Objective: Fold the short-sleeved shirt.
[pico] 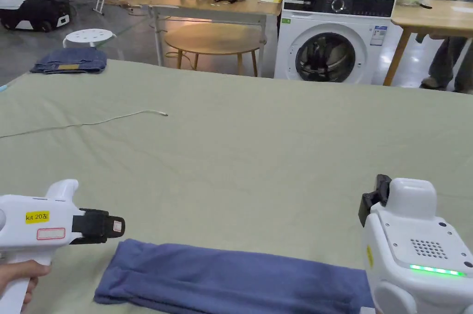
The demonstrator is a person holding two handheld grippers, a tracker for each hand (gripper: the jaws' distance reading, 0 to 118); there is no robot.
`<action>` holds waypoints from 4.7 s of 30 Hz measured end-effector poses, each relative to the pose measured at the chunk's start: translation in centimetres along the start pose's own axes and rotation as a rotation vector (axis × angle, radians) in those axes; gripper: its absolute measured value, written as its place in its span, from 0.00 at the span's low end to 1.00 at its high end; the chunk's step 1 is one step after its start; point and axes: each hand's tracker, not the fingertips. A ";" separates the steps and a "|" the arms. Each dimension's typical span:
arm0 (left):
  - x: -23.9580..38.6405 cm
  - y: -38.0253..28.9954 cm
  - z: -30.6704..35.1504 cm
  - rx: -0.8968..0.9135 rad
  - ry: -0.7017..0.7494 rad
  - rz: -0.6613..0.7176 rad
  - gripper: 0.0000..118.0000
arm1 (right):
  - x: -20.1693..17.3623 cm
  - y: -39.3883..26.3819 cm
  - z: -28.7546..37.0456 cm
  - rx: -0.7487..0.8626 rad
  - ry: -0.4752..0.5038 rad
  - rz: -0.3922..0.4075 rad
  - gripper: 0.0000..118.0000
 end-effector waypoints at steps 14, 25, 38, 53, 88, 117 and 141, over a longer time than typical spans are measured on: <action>-6.7 -3.9 -4.1 -0.133 -0.268 0.395 0.57 | 0.8 -2.4 -1.3 -0.077 0.020 0.020 0.00; -4.5 -5.1 -7.6 -0.144 -0.273 0.371 0.05 | 0.4 -2.2 -0.7 -0.093 0.011 0.013 0.00; -2.5 -1.3 -0.9 0.002 -0.154 0.268 0.02 | 0.5 -1.7 -0.6 -0.080 0.017 0.023 0.00; 6.2 -0.6 1.5 -0.014 -0.174 0.159 0.02 | 0.7 -1.8 -1.1 -0.078 0.034 0.022 0.00; 18.5 -3.1 -14.0 -0.238 -0.142 0.008 0.24 | 3.8 -3.6 -0.7 -0.149 -0.017 0.003 0.00; 19.5 -8.1 -20.3 -0.327 -0.173 0.058 0.01 | 4.2 -3.8 -0.4 -0.147 -0.017 0.006 0.00; 2.3 -7.1 -13.6 -0.203 -0.417 0.341 0.61 | 3.1 -3.1 -0.6 -0.127 0.002 -0.006 0.00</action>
